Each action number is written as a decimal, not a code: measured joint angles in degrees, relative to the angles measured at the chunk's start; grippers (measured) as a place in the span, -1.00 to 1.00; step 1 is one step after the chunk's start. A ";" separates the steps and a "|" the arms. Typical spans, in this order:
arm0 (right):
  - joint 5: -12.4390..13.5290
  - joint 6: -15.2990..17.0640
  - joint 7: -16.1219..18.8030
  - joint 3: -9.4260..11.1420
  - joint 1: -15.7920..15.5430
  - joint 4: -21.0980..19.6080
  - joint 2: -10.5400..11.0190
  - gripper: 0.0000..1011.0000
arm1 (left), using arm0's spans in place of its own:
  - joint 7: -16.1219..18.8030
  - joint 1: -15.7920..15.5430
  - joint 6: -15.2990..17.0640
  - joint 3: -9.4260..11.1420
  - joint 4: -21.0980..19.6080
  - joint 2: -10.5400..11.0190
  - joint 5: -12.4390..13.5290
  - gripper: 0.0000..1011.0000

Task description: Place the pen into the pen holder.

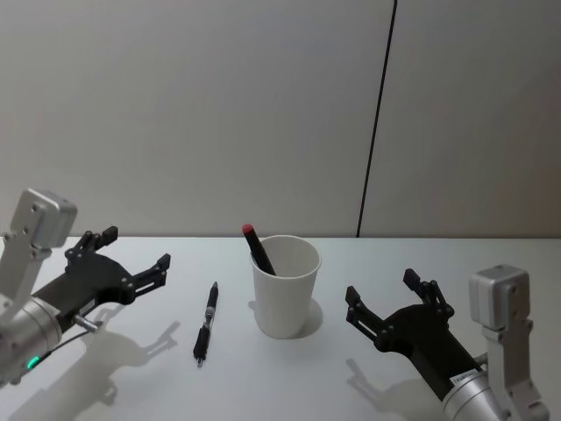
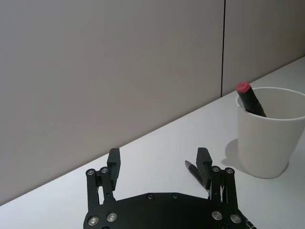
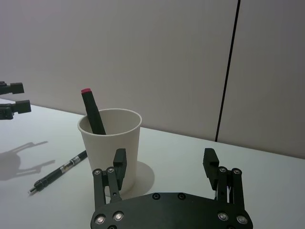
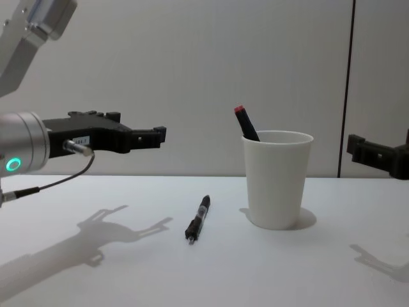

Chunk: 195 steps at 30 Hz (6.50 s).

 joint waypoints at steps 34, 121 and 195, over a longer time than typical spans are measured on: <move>0.00 0.00 0.00 0.00 0.00 0.00 0.00 0.98 | 1.02 -6.23 10.44 1.38 8.96 -7.33 -0.65 0.98; 0.00 0.00 0.00 0.00 0.00 0.00 0.00 0.98 | 2.40 -0.80 15.67 4.05 6.56 -12.19 4.52 0.92; 0.00 0.00 0.00 0.00 0.00 0.00 0.00 0.98 | 2.37 -0.31 14.66 4.17 5.70 -11.90 5.80 -0.75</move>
